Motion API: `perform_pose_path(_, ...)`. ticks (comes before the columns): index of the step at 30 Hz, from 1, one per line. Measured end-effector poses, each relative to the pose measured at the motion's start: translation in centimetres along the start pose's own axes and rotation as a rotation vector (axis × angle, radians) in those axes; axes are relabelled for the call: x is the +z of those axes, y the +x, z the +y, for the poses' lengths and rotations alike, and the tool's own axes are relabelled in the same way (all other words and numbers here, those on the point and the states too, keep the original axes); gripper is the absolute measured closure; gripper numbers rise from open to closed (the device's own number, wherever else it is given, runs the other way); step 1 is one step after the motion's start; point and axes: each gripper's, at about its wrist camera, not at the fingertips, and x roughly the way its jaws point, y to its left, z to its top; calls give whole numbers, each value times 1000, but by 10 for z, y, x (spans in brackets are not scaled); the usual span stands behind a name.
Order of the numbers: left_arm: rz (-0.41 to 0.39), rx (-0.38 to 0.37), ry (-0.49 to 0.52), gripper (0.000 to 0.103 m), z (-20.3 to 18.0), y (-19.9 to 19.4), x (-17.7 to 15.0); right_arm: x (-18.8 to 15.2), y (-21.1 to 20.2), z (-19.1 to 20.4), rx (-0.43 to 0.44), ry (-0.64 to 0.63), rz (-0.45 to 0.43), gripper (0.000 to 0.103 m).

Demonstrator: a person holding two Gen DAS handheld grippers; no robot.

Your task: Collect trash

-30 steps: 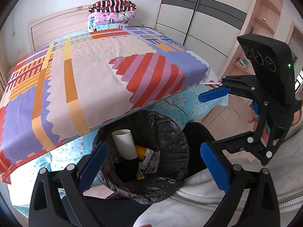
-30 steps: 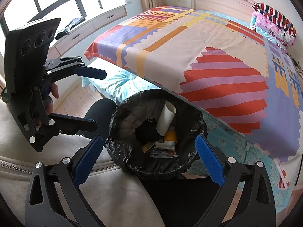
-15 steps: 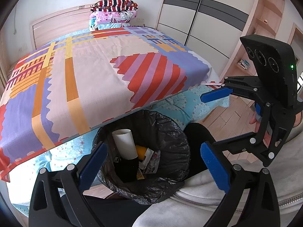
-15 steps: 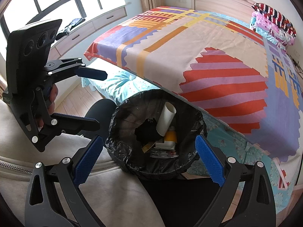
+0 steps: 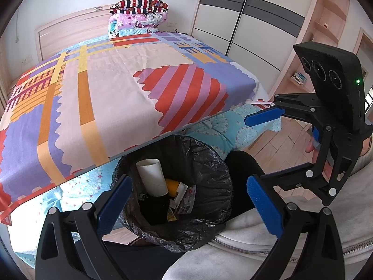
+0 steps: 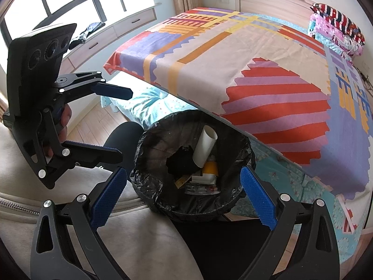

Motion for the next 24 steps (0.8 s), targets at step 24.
perform_pose_path(24, 2, -6, 4, 8, -1, -1, 0, 0, 1, 0, 6, -2, -1, 4)
